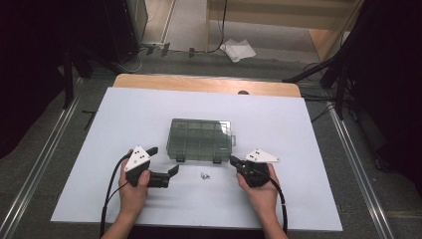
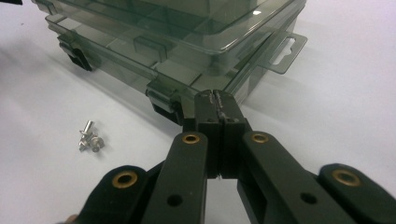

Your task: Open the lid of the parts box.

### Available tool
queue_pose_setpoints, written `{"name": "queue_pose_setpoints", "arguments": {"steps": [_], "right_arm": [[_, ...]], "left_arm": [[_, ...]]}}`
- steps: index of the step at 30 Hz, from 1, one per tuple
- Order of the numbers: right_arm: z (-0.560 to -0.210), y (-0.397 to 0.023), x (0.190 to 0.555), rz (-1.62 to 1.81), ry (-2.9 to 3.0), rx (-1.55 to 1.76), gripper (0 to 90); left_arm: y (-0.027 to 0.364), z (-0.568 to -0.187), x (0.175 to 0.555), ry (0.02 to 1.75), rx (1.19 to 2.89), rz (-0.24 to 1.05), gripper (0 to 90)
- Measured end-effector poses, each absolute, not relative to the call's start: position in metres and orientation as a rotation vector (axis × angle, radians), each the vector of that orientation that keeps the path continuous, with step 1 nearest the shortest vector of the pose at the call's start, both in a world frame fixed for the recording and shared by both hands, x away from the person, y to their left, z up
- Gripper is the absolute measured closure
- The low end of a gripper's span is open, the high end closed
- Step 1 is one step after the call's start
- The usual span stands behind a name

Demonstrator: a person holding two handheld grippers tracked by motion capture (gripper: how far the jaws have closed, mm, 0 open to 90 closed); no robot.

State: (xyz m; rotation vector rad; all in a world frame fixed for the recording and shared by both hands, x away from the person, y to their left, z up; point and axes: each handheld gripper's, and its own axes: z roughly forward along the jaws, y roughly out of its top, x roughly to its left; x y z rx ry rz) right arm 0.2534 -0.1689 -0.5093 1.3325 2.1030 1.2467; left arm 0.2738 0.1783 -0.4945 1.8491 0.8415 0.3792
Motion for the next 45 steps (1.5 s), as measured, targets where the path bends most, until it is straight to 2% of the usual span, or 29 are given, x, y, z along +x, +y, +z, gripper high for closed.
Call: {"name": "queue_pose_setpoints", "arguments": {"steps": [9, 11, 12, 13, 14, 15, 16, 17, 19, 20, 21, 22, 24, 45], "right_arm": [[-0.499, -0.166, 0.258, 1.257, 2.105, 1.312, 90.0], [-0.497, -0.166, 0.259, 1.267, 2.098, 1.309, 90.0], [-0.497, -0.166, 0.259, 1.267, 2.098, 1.309, 90.0], [-0.496, -0.166, 0.26, 1.272, 2.102, 1.31, 90.0], [-0.494, -0.165, 0.26, 1.275, 2.111, 1.299, 90.0], [-0.494, -0.165, 0.261, 1.275, 2.115, 1.294, 90.0], [-0.494, -0.165, 0.261, 1.275, 2.115, 1.294, 90.0], [-0.492, -0.163, 0.261, 1.267, 2.121, 1.286, 90.0], [-0.491, -0.162, 0.261, 1.27, 2.12, 1.282, 90.0], [-0.491, -0.162, 0.261, 1.27, 2.12, 1.282, 90.0], [-0.491, -0.162, 0.262, 1.283, 2.121, 1.287, 90.0], [-0.491, -0.162, 0.262, 1.283, 2.121, 1.287, 90.0], [-0.49, -0.162, 0.262, 1.287, 2.118, 1.291, 90.0], [-0.469, -0.167, 0.272, 1.305, 2.082, 1.264, 90.0]], "left_arm": [[0.177, -0.496, 0.273, 0.85, 1.875, 0.309, 0.0], [0.177, -0.494, 0.272, 0.869, 1.857, 0.329, 11.9], [0.177, -0.494, 0.272, 0.869, 1.857, 0.329, 15.5], [0.177, -0.493, 0.273, 0.882, 1.856, 0.318, 15.5], [0.178, -0.491, 0.273, 0.911, 1.847, 0.319, 28.9], [0.178, -0.491, 0.273, 0.911, 1.847, 0.319, 38.3], [0.179, -0.49, 0.274, 0.921, 1.854, 0.322, 38.3], [0.18, -0.489, 0.276, 0.929, 1.856, 0.314, 57.3], [0.18, -0.488, 0.277, 0.948, 1.861, 0.321, 72.2], [0.18, -0.488, 0.279, 0.965, 1.862, 0.329, 72.2], [0.18, -0.487, 0.283, 0.992, 1.862, 0.331, 83.3], [0.18, -0.487, 0.283, 0.992, 1.862, 0.331, 86.8], [0.179, -0.486, 0.286, 1.013, 1.87, 0.348, 89.2], [0.174, -0.467, 0.304, 0.996, 1.821, 0.421, 87.9]]}}
